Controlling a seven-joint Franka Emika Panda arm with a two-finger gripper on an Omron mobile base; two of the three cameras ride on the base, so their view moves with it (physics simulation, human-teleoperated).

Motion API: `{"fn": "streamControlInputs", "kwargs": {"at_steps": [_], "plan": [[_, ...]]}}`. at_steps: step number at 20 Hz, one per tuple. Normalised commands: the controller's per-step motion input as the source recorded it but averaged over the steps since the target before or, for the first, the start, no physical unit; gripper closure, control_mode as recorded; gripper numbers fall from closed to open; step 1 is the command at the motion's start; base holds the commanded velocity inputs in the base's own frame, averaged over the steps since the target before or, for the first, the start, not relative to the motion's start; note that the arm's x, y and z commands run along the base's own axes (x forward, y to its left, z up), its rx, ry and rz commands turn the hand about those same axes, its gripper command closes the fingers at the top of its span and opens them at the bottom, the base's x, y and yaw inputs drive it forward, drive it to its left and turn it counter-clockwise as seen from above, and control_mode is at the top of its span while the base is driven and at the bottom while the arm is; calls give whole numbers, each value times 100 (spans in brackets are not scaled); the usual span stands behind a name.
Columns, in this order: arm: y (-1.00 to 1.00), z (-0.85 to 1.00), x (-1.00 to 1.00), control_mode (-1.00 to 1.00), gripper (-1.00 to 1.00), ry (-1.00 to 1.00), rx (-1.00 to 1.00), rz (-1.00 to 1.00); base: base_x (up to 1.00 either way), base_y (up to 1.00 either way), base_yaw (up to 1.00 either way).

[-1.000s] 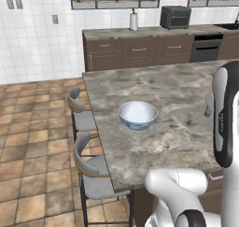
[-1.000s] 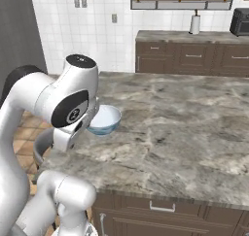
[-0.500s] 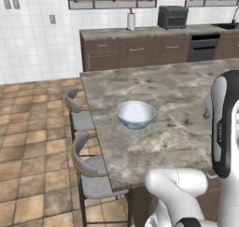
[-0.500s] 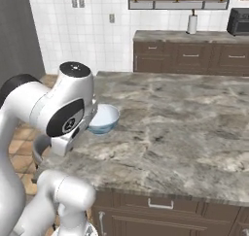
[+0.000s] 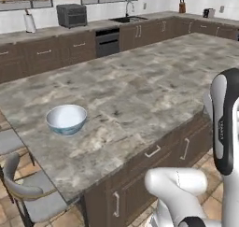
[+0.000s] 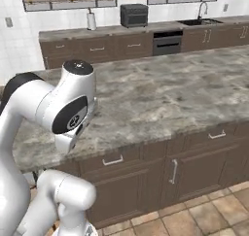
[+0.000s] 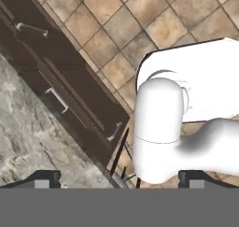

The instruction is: Pick up the bowls from the cabinet and place each bowl in front of a stool on the dining counter.

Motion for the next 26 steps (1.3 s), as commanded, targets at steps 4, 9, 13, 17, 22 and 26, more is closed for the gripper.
{"fn": "streamControlInputs", "kwargs": {"at_steps": [4, 9, 13, 17, 22, 26], "plan": [[0, 0, 0, 100, -100, 0, 0, 0, 0, 0, -93], [0, 0, 0, 100, -100, 0, 0, 0, 0, -3, -87], [0, 0, 0, 100, -100, 0, 0, 0, 1, -12, -83], [0, 0, 0, 100, -100, 0, 0, 0, 24, -51, -70], [0, 0, 0, 100, -100, 0, 0, 0, 87, -25, -44], [0, 0, 0, 100, -100, 0, 0, 0, 100, 3, -16]]}}
